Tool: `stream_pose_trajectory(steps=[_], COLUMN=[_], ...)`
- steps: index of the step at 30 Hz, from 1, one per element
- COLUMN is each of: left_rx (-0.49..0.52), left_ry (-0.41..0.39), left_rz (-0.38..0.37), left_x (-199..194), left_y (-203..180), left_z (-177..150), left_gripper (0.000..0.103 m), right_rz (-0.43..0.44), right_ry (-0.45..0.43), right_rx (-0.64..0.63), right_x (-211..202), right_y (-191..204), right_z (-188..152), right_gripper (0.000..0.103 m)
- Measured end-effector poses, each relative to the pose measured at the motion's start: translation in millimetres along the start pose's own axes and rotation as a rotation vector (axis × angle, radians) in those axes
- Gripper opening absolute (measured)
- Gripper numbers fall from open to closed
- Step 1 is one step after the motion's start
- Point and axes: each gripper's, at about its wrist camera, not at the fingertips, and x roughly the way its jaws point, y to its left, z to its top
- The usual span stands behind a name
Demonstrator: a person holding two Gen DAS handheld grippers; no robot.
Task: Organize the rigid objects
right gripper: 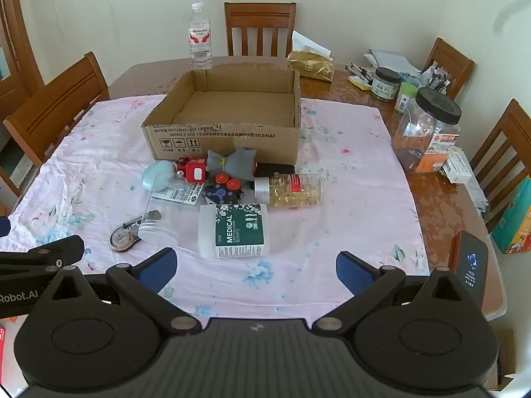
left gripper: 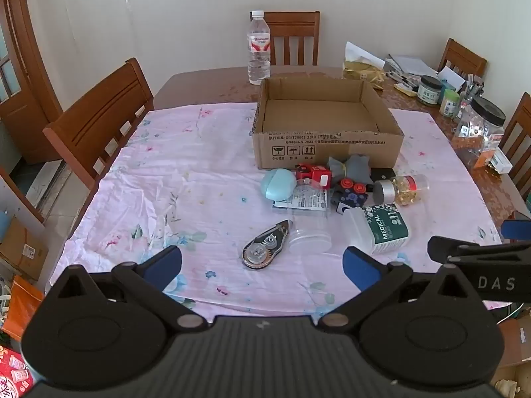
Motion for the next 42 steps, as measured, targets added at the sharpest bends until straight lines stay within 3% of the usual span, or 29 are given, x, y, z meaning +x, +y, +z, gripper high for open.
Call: stream_pose_trajectory(steps=[42], left_rx=[-0.012], left_ry=[-0.008], left_rz=[-0.019], left_x=[-2.9], left_y=[1.2], left_z=[0.9], left_gripper=[0.103], right_rz=[-0.026], right_ry=[0.001], right_rx=[-0.025], right_x=[-3.3], right_y=[3.0], right_z=[6.1], right_gripper=[0.103])
